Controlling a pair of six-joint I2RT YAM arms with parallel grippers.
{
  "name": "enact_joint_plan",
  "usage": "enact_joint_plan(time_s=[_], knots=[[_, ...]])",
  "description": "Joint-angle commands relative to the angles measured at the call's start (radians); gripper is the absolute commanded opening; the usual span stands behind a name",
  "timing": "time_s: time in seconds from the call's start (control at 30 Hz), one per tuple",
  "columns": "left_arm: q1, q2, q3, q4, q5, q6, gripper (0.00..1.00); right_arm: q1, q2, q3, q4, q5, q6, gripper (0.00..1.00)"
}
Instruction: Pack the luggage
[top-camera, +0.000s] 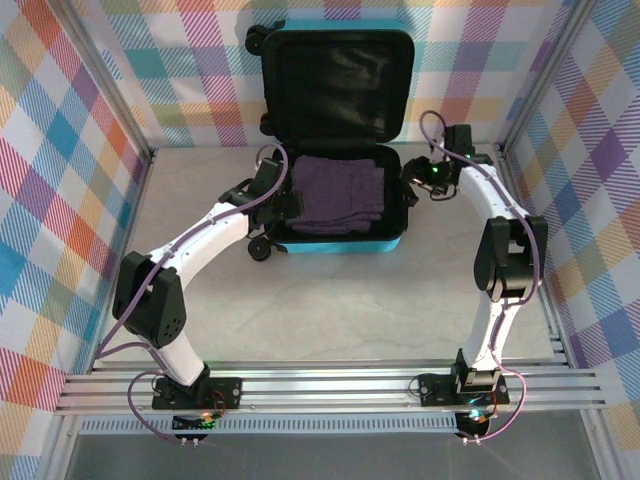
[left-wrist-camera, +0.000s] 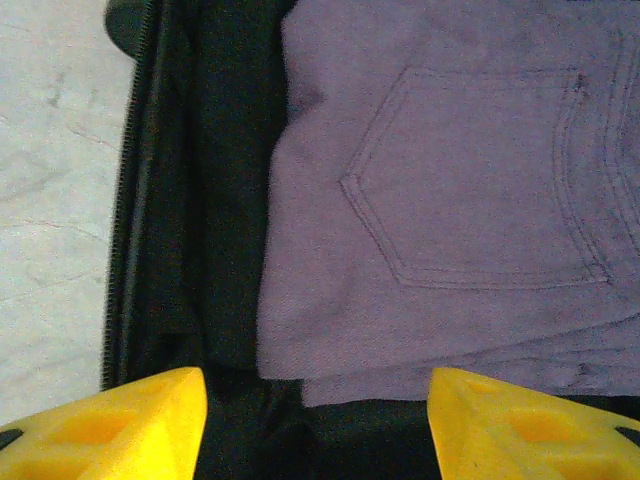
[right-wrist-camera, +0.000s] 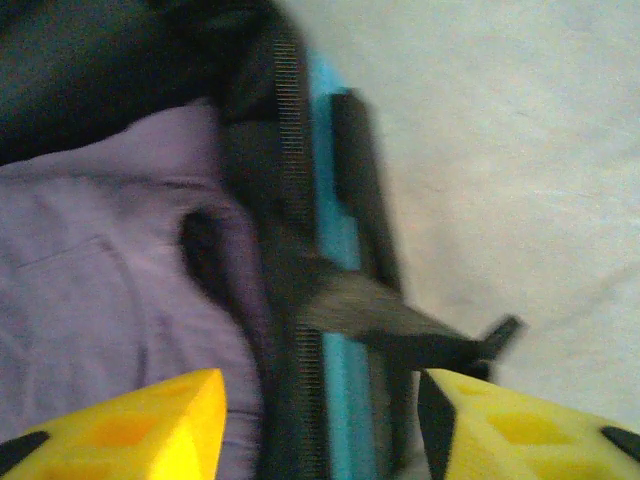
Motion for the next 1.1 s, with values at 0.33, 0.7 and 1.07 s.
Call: enact_joint_plan(time_s=[0.33, 0.7, 1.07], knots=[[0.017, -0.125, -0.043, -0.065, -0.156, 0.022, 0.6, -0.078, 0.015, -0.164, 0.168, -0.166, 0.084, 0.66], [0.044, -0.18, -0.086, -0.087, -0.188, 0.017, 0.61, -0.078, 0.045, -0.234, 0.234, -0.207, 0.136, 0.63], [0.049, -0.196, -0.1, -0.086, -0.188, 0.017, 0.61, -0.078, 0.046, -0.253, 0.261, -0.226, 0.155, 0.36]])
